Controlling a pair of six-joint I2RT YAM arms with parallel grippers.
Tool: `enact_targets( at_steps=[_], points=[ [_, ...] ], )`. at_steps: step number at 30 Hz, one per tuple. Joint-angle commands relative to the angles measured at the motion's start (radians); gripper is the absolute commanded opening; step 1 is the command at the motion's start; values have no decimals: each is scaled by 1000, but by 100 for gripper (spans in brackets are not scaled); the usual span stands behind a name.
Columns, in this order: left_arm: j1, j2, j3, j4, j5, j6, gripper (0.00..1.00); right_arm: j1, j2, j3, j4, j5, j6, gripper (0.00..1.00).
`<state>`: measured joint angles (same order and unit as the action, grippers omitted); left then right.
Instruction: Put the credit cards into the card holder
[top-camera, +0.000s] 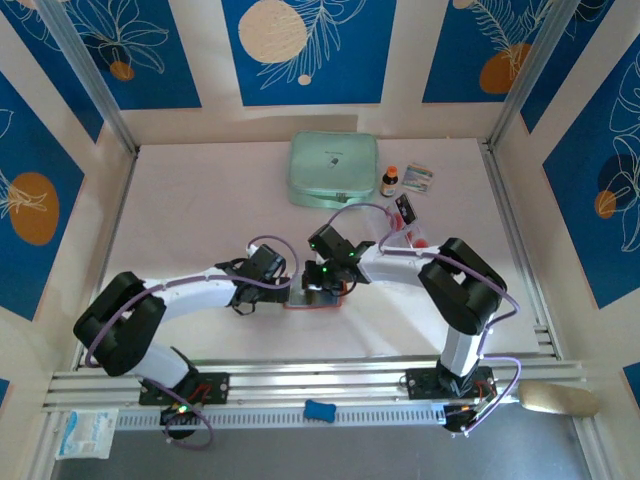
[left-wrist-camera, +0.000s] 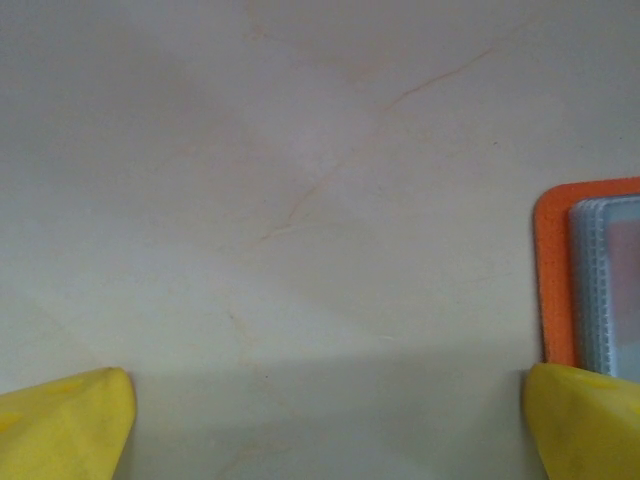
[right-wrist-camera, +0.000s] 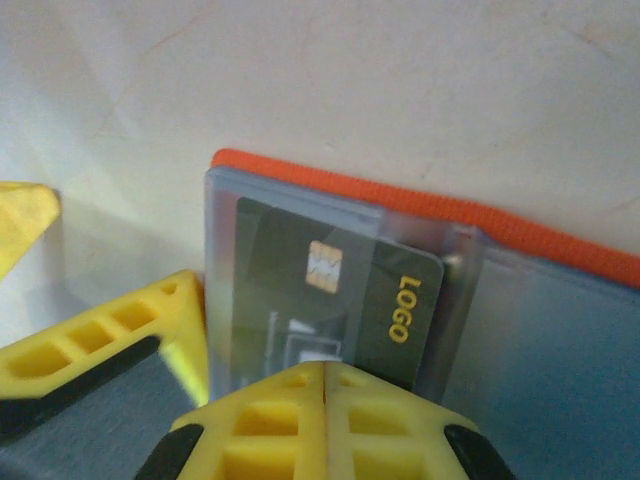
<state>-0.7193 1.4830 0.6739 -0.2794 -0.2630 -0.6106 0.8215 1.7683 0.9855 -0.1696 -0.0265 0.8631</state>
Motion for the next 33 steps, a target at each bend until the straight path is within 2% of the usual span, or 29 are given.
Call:
enact_targets(
  at_steps=[1,12,33],
  points=[
    [9,14,-23,13,15,8,100,-11,-75,-19,-43,15,-8,3],
    [9,18,-31,25,19,6,100,-20,-52,-41,-94,69,4,0],
    [9,-6,-31,26,30,3,100,53,59,84,-141,61,-1,0]
  ],
)
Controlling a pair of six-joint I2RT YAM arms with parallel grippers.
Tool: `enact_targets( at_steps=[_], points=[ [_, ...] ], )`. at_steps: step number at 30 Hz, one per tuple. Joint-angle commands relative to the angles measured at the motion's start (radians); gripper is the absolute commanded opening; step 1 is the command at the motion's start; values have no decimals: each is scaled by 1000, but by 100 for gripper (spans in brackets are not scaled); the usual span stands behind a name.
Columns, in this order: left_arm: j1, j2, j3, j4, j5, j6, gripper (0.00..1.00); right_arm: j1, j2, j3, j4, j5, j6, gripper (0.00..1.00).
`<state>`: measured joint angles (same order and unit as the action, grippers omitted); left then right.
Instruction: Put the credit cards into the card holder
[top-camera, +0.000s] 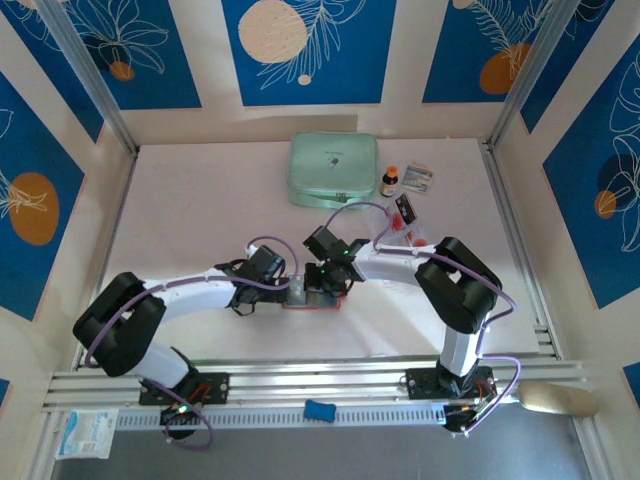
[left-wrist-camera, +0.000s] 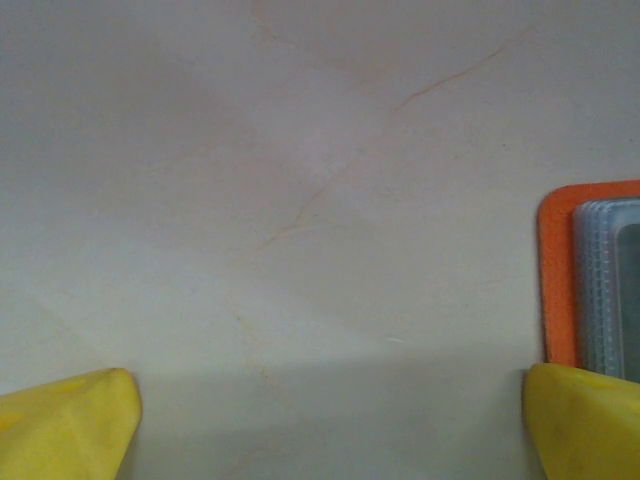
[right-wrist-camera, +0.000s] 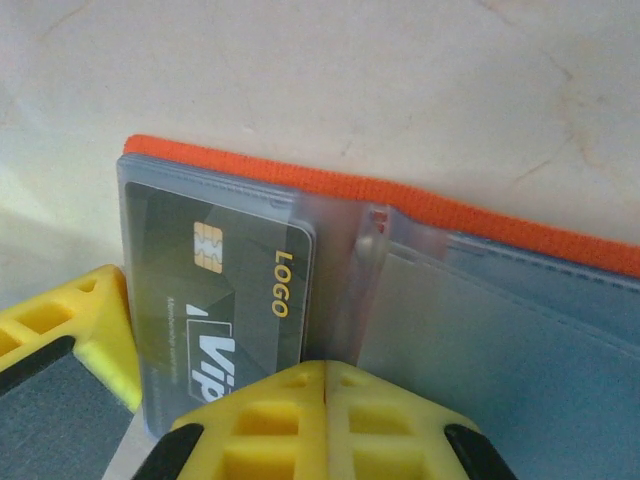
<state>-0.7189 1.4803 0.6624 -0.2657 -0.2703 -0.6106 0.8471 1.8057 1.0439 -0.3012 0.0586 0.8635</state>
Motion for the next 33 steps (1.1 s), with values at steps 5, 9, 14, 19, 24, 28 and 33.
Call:
enact_targets(
  at_steps=[5,9,14,19,24,28,33],
  points=[
    [19,-71,5,-22,32,0,100,26,-11,19,-33,-8,-9,0],
    [43,-142,15,-46,33,-4,100,20,-67,13,-61,18,-21,0],
    [69,-211,22,-63,49,-15,99,2,-139,-22,-71,31,-21,0],
    [75,-244,17,-54,67,-18,100,-21,-216,-73,-79,57,-20,0],
    [76,-239,14,-34,102,-15,100,-40,-281,-131,-70,76,-17,0],
    [77,-224,6,-7,130,-20,100,-42,-301,-163,-52,75,-18,0],
    [76,-199,-4,28,155,-30,100,-19,-280,-169,-15,62,-36,0]
  ],
)
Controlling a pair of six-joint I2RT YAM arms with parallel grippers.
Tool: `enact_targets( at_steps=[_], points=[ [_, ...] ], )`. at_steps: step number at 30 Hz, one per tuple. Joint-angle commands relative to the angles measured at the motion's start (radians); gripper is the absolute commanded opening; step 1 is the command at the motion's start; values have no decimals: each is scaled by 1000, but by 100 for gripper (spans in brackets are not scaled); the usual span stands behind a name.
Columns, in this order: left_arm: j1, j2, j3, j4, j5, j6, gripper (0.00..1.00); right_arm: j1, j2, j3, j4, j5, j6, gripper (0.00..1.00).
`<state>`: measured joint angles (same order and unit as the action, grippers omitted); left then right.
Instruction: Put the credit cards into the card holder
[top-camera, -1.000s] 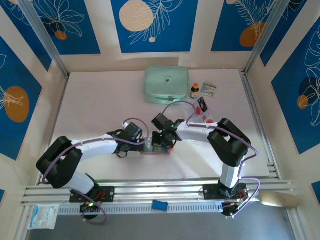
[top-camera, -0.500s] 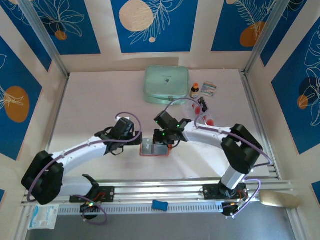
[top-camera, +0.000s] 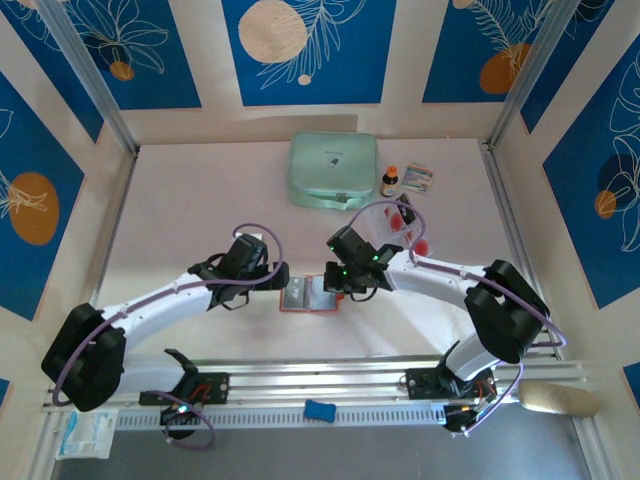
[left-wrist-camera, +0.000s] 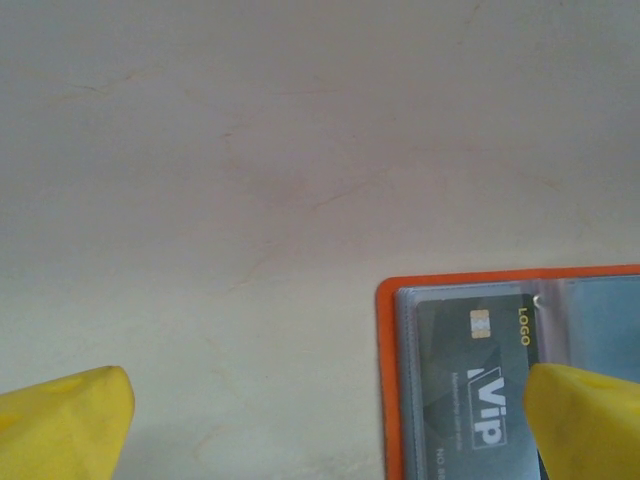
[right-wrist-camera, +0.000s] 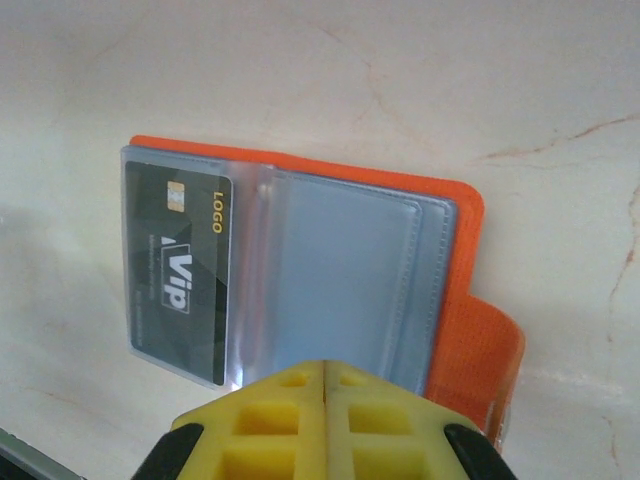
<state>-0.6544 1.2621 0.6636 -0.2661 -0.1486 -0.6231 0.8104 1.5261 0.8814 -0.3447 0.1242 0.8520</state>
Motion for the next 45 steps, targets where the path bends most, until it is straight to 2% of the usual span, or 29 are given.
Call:
enact_targets(
  at_steps=[1,8,22,31,36,45],
  points=[
    [12,26,-8,38,41,-19,100,28,8,0,30,3,-30,0],
    [12,77,-32,112,86,-62,100,56,57,36,18,45,-61,0],
    [12,111,-92,252,139,-160,100,46,92,24,67,-14,-79,0],
    [9,121,-91,272,162,-173,100,2,77,-81,105,11,-52,0],
    [0,144,-91,303,182,-193,100,-36,114,-129,133,-20,-43,0],
    [-36,188,-63,338,190,-216,100,-43,112,-176,171,-30,-25,0]
  ],
)
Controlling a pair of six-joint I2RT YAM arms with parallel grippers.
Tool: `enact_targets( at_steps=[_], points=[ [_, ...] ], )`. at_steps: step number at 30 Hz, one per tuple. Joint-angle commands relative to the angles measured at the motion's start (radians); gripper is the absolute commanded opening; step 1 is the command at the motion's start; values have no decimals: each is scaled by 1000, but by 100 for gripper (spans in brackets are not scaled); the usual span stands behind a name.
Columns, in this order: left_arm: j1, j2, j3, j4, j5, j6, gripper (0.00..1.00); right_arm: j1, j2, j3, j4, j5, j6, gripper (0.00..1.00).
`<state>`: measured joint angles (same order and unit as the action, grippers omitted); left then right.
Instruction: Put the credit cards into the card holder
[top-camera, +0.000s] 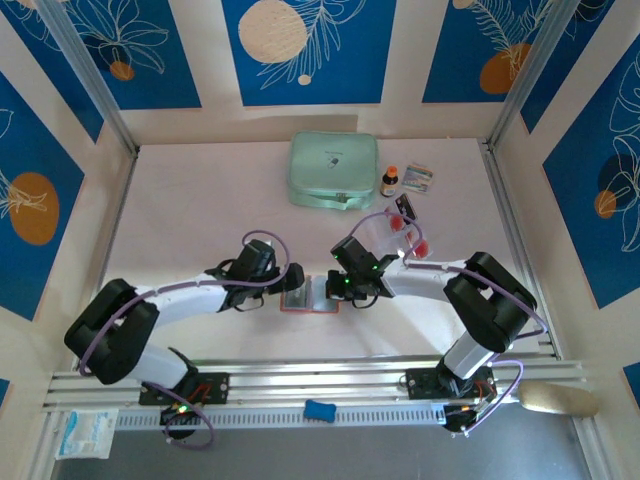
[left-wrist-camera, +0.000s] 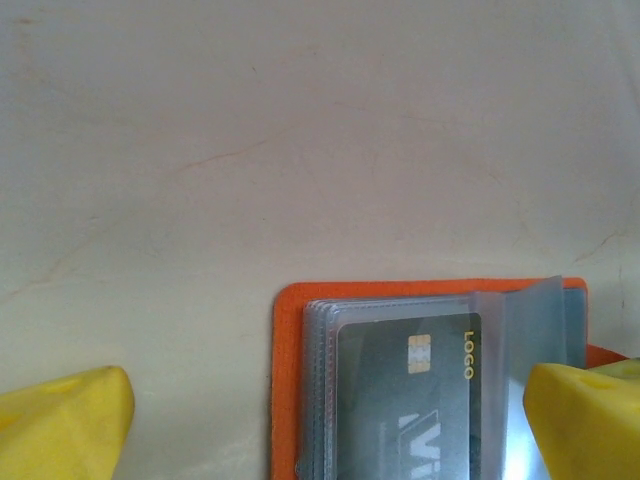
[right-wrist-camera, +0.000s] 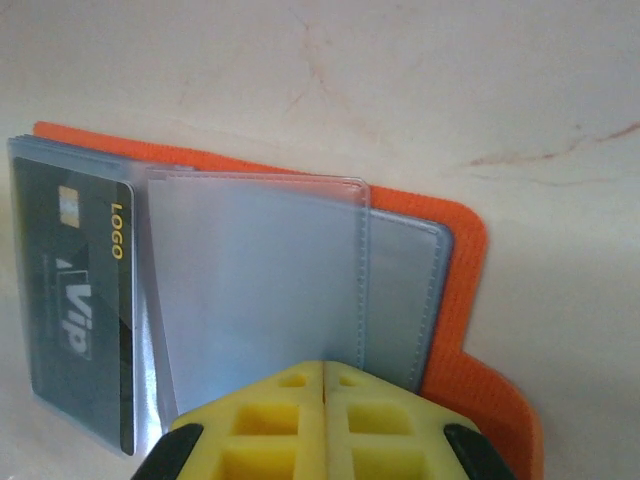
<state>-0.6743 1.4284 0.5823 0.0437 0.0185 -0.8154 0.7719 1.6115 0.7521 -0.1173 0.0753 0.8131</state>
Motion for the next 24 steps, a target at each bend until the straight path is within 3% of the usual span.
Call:
enact_targets(
  at_steps=[1,12,24],
  points=[
    [-19,28,23,30,23,-24,100,-5,27,-48,-55,18,14,0],
    [-61,61,56,49,18,-42,100,-5,20,-61,-46,18,23,0],
    [-89,-1,39,33,-18,-79,100,-3,6,-75,-39,20,24,0]
  ],
)
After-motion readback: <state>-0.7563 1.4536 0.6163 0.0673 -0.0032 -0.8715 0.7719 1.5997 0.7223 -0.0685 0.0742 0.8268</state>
